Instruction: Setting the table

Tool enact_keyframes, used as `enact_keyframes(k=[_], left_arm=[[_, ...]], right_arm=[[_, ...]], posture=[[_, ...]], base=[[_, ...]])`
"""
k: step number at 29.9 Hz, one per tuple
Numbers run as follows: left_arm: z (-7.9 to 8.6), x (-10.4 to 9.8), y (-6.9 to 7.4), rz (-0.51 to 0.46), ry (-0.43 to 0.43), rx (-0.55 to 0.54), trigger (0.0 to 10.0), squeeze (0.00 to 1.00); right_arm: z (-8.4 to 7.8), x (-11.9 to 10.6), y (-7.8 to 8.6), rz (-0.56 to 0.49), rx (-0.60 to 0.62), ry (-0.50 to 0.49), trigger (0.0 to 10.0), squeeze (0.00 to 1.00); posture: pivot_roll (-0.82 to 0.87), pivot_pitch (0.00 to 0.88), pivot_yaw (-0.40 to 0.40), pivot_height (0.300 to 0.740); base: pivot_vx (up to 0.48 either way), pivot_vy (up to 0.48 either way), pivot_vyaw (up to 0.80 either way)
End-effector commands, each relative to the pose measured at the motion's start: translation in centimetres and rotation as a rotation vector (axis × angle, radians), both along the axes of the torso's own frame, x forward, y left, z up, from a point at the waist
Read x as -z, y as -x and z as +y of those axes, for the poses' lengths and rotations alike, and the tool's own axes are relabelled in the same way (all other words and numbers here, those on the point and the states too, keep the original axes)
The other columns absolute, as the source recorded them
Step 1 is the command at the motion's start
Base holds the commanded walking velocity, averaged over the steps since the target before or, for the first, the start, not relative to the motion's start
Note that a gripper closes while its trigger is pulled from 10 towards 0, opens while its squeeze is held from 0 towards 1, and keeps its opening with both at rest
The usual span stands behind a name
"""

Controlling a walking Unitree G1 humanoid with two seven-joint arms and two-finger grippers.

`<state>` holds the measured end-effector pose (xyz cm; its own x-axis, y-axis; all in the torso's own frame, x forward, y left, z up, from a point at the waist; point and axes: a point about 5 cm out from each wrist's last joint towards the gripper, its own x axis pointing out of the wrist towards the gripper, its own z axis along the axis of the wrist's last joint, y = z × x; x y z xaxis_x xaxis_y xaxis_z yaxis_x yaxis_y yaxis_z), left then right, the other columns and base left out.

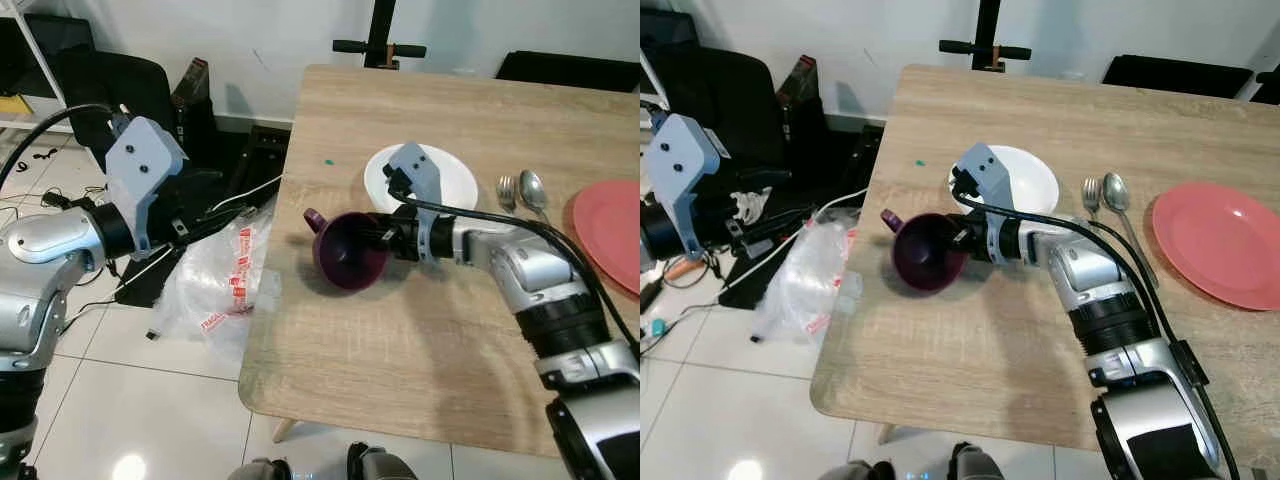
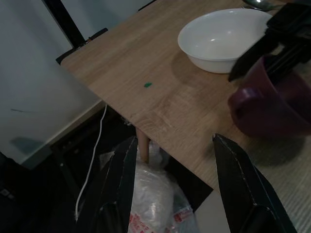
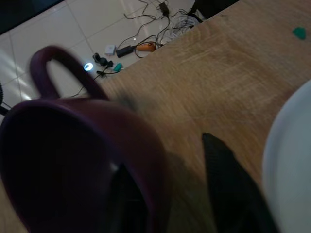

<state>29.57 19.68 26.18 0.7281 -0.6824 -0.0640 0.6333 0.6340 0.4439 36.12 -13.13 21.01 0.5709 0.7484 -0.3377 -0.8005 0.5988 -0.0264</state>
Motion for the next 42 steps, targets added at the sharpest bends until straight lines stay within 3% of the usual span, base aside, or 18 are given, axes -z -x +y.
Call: enact_keyframes(k=[1,15,23,27,34,42], left_arm=[[-0.1,0.2,0.3,0.010,0.002,0.004,10.0,0.00],[-0.6,0.8,0.1,0.022,0.018,0.006,10.0,0.00],[-0.6,1.0,0.2,0.022,0.020,-0.002,10.0,0.00],[-0.5,1.0,0.3,0.022,0.023,-0.007,10.0,0.00],[-0.4,1.1,0.2,0.026,0.024,-0.010,10.0,0.00],[-0.8,1.2,0.1,0.028,0.032,-0.003,10.0,0.00]], right_arm=[[0.0,-0.2,-0.3,-0.013,0.012,0.001,10.0,1.00],[0.0,-3.1,-1.0,-0.100,0.042,-0.101,10.0,1.00],[1.3,-2.8,-0.7,-0.104,-0.012,-0.091,10.0,1.00],[1.8,-1.8,0.3,-0.090,-0.074,-0.054,10.0,1.00],[0.9,-1.2,0.5,-0.090,-0.051,-0.034,10.0,1.00],[0.2,-2.5,0.1,-0.134,-0.012,-0.061,10.0,1.00]], posture=[[-0.06,0.117,0.048,0.740],[-0.07,0.095,0.057,0.740],[-0.07,0.090,0.051,0.740],[-0.06,0.090,0.050,0.740],[-0.07,0.092,0.058,0.740],[-0.08,0.090,0.057,0.740]], base=[[0.000,0.000,0.00],[0.000,0.000,0.00],[0.000,0.000,0.00],[0.000,0.000,0.00],[0.000,0.000,0.00],[0.000,0.000,0.00]])
